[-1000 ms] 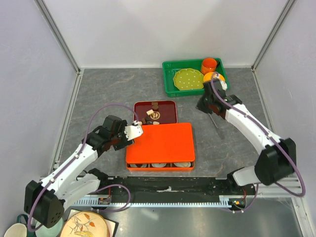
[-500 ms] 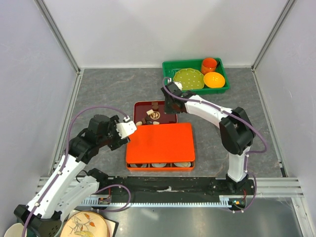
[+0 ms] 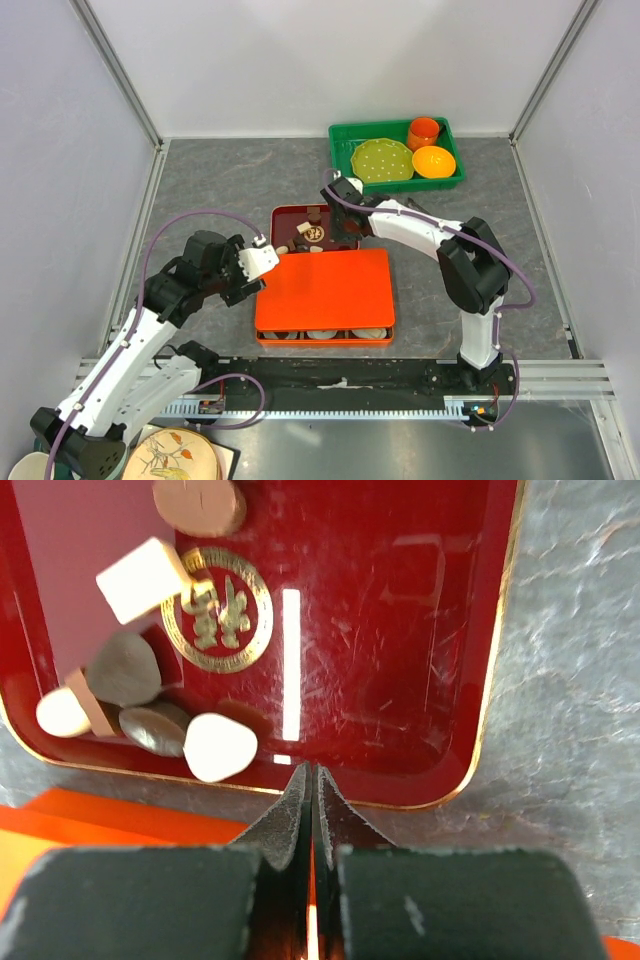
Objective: Pack the chocolate
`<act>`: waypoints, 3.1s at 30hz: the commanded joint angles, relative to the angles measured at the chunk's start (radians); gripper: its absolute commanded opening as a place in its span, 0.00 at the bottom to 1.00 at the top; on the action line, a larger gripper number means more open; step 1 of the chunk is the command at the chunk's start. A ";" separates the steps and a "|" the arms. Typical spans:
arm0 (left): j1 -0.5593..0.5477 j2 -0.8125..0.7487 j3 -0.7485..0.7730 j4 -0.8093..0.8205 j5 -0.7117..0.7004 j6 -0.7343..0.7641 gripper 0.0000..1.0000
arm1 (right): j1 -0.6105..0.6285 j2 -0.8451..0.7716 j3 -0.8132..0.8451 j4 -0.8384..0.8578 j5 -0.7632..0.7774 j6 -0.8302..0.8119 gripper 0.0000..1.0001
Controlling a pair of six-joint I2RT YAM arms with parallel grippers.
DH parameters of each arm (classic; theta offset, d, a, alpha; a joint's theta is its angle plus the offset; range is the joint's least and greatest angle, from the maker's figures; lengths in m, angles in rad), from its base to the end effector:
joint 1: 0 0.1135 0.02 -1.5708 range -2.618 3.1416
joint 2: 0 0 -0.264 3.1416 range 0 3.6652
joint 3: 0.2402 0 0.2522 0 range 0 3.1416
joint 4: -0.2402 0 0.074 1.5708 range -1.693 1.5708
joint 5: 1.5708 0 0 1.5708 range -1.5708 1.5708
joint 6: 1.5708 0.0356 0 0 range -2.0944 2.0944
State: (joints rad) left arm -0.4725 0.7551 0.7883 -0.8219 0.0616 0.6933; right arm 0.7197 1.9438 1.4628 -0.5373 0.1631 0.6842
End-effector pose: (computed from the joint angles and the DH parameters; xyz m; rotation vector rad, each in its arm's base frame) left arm 0.1306 -0.0692 0.2848 1.3228 1.9519 0.0349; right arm 0.3185 0.2714 0.2063 0.0141 2.6004 0.3136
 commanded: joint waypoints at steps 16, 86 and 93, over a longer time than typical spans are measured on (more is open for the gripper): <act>0.005 -0.010 0.014 0.044 -0.016 -0.008 0.80 | 0.063 -0.069 -0.058 -0.009 -0.056 0.014 0.00; 0.083 0.033 -0.090 0.129 -0.095 -0.055 0.80 | 0.216 -0.624 -0.376 0.129 0.216 -0.083 0.00; 0.089 0.044 -0.029 0.089 -0.066 -0.098 0.84 | 0.282 -0.787 -0.458 0.005 0.364 -0.049 0.08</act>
State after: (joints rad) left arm -0.3874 0.7952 0.6872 -0.7334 -0.0242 0.6655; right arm 1.0092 1.2095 1.0321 -0.4808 0.3962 0.6254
